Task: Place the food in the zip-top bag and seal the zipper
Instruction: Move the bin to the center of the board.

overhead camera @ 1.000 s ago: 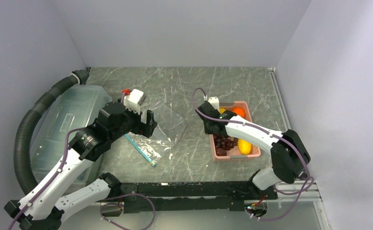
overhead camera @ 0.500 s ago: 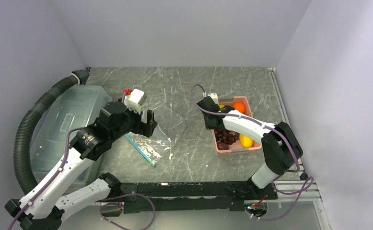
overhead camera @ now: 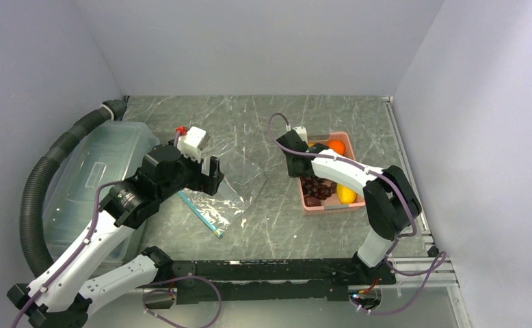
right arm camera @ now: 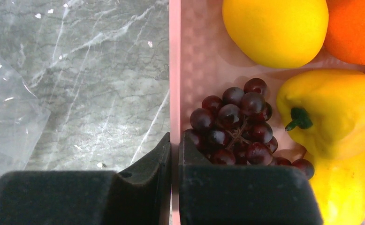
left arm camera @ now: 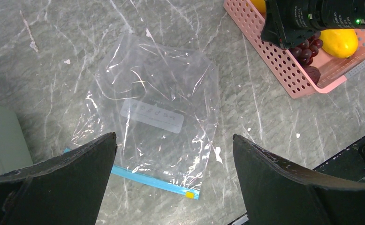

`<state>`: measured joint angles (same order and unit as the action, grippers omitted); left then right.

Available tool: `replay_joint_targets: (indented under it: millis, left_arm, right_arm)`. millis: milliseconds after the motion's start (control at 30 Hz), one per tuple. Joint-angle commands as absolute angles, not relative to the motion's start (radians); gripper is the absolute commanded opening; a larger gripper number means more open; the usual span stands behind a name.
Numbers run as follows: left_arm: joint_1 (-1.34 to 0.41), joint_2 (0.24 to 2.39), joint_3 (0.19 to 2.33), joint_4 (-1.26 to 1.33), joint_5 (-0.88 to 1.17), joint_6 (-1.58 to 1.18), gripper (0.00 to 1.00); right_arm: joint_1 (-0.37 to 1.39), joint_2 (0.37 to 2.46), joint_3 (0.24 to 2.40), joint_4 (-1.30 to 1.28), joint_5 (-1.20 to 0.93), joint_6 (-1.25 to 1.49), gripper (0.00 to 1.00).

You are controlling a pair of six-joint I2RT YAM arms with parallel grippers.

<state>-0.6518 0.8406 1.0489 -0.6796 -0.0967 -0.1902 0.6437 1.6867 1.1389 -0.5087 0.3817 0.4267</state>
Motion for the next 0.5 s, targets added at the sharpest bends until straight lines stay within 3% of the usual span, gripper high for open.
replay_joint_targets:
  millis: [0, 267, 467]
  left_arm:
    - [-0.655, 0.838, 1.043, -0.675, -0.11, -0.165, 0.99]
    - [-0.654, 0.843, 1.044, -0.675, -0.104, -0.164, 0.99]
    - [-0.654, 0.841, 1.043, -0.675, -0.111, -0.167, 0.99]
  right_arm:
    - [0.641, 1.693, 1.206, -0.487, 0.375, 0.458, 0.12]
    - [0.644, 1.625, 1.246, -0.539, 0.409, 0.451, 0.4]
    - [0.665, 1.545, 1.247, -0.555, 0.391, 0.443, 0.48]
